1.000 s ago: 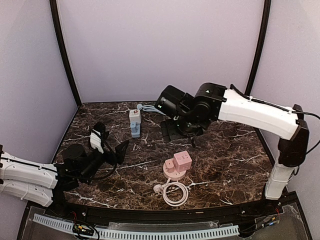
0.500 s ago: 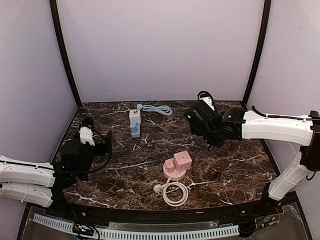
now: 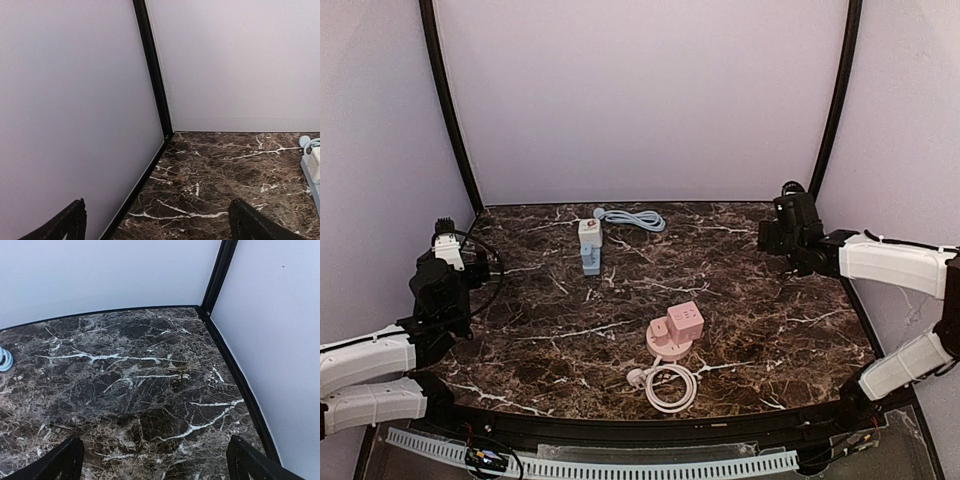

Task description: Insert the plug

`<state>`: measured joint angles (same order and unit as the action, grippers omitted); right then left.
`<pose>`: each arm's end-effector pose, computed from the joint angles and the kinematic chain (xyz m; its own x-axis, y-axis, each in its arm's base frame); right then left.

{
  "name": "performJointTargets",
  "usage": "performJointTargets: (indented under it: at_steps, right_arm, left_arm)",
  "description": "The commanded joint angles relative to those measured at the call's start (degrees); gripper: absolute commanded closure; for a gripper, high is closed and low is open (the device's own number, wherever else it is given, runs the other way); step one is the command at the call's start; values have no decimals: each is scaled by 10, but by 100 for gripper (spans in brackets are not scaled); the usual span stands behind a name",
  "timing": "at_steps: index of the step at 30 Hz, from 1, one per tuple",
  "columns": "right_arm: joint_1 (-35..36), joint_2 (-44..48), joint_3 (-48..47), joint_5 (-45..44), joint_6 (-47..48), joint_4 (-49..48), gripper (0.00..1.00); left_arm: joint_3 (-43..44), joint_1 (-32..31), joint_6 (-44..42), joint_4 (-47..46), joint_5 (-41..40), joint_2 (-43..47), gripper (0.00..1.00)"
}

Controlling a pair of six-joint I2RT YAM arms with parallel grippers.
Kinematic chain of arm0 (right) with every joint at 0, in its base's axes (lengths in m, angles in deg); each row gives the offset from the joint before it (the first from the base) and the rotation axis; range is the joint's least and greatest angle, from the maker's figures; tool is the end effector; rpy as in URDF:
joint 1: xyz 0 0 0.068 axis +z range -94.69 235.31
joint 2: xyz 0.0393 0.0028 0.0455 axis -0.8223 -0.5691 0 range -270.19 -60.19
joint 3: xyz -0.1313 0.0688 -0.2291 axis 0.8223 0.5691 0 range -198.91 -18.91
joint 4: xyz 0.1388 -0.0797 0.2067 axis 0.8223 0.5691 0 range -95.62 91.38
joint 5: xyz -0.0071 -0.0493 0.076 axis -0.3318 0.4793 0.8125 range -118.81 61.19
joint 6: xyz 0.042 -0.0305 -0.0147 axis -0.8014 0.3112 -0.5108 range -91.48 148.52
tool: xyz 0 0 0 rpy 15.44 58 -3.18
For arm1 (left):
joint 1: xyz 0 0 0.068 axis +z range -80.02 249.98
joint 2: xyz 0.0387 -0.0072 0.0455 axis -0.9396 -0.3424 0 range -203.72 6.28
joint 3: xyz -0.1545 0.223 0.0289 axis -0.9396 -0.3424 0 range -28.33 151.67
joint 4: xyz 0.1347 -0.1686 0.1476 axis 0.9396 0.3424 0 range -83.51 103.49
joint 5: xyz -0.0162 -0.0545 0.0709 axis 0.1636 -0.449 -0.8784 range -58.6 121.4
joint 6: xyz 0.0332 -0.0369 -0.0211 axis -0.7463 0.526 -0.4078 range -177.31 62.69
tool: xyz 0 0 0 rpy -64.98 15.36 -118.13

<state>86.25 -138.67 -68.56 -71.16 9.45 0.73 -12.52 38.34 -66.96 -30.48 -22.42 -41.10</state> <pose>0.2635 0.1299 0.2488 -0.4370 0.0196 -0.8992 0.2487 0.9634 -0.0999 0.1649 -0.0678 0.2395 0.0162 0.1062 -0.9942 -0.3827 0.9193 0.0919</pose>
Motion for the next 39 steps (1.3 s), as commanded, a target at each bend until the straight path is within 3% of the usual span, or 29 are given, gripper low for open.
performJointTargets:
  at_steps: [1,4,9,16,19,23,28,31,36,39]
  right_arm:
    - [-51,30,46,173,49,-112,1]
    - [-76,46,75,194,87,-158,1]
    - [-98,83,149,207,136,-245,1]
    - [-121,127,342,201,221,-519,1]
    - [-130,114,404,206,223,-655,1]
    - [-146,58,433,212,228,-768,1]
    - [-172,16,426,230,234,-821,1]
    - [-196,-13,408,260,234,-825,1]
    - [-229,-62,388,301,213,-827,1]
    - [-236,-69,386,315,208,-833,1]
  left_arm:
    - [-33,76,4,14,46,15,1]
    - [-49,142,10,0,135,-3,1]
    - [-72,183,-6,-101,169,-91,1]
    - [-59,210,11,-225,173,-237,1]
    - [-44,223,19,-225,185,-262,1]
    - [-25,248,35,-233,220,-290,1]
    - [-12,276,67,-267,269,-343,1]
    - [-11,282,60,-333,283,-394,1]
    - [4,285,58,-341,288,-436,2]
    - [18,286,66,-296,294,-426,3]
